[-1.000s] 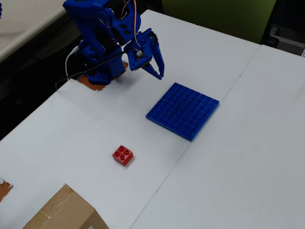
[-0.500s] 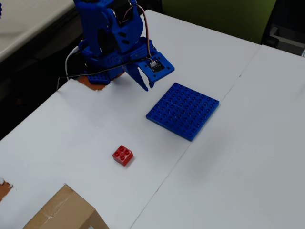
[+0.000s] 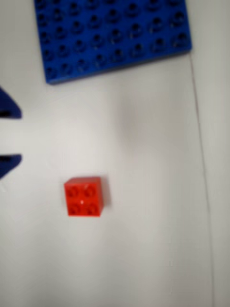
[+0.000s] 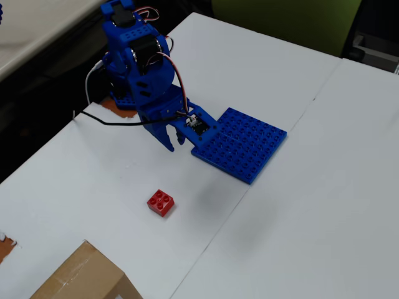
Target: Pick up the 2x2 red block and go up the 8x8 blue block.
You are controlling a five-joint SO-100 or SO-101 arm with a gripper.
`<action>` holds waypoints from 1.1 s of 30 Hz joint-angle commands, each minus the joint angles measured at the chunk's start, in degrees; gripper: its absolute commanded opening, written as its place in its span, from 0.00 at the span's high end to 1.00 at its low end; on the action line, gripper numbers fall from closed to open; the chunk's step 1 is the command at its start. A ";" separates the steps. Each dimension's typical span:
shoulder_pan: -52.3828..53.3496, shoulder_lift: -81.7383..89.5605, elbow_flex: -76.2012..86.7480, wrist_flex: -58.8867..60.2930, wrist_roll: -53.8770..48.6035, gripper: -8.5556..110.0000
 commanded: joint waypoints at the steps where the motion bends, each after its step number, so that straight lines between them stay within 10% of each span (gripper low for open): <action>1: 2.72 -1.85 -3.25 -2.72 -5.80 0.84; 33: 12.30 -16.17 -5.54 -18.72 -21.88 0.67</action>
